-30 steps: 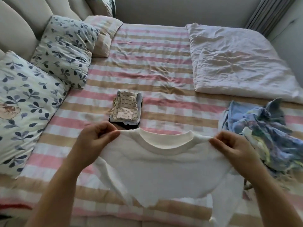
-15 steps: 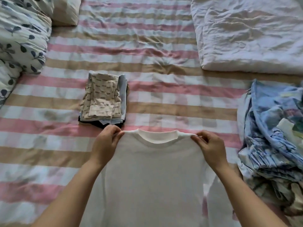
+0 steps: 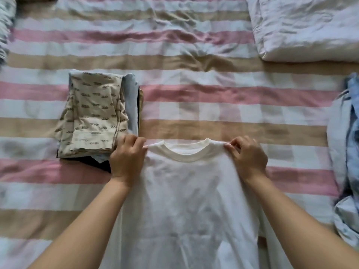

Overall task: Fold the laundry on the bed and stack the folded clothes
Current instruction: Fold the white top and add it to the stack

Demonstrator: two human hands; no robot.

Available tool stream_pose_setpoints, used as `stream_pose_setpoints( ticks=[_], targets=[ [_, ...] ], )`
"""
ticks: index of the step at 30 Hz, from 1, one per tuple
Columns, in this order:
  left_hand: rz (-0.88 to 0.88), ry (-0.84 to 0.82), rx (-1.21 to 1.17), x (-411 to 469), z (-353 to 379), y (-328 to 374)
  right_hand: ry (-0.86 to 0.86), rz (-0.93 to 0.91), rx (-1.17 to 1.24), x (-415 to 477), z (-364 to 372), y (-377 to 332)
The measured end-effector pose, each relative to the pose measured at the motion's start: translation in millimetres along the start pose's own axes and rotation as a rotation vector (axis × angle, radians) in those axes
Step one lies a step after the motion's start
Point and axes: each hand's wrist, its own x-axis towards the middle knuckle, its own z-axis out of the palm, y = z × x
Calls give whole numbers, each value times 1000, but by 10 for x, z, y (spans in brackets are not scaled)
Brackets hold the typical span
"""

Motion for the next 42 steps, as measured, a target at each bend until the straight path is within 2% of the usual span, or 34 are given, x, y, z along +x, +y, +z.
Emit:
stream_pose_setpoints(
  ticks=[2, 3, 5, 6, 8, 11, 14, 17, 20, 24, 28, 32, 37, 42],
  targets=[
    [-25, 94, -14, -100, 35, 131, 122, -101, -11, -94, -18, -37],
    [27, 105, -81, -174, 57, 237, 154, -205, 1, -183, -16, -87],
    [235, 37, -239, -295, 118, 456, 80, -465, -47, -373, 39, -176],
    [290, -80, -264, -333, 153, 546, -48, -526, -106, -431, 94, -212],
    [209, -355, -199, -305, 253, 608, -297, -445, -230, -441, 197, -237],
    [63, -502, -98, -182, 439, 535, -369, -326, -263, -282, 356, -190],
    [34, -431, -189, -135, 266, 758, -263, -328, -115, -339, 149, -231],
    [204, -251, -330, -251, 0, 1153, 62, -253, 44, -668, -181, -88],
    [318, -267, -474, -415, -173, 1576, 158, -65, 140, -1109, -442, 253],
    [476, -373, -566, -582, -216, 2074, 150, 56, 134, -1778, -627, 770],
    [618, -422, -488, -602, -106, 2382, 99, 72, 76, -2518, -690, 1209],
    [581, -487, -453, -522, 28, 2493, -14, 39, 41, -3042, -682, 1439],
    [622, -489, -483, -502, 94, 2514, -147, 15, 22, -3278, -643, 1519],
    [614, -450, -526, -459, 155, 2448, -149, -72, -11, -3341, -647, 1541]
  ],
)
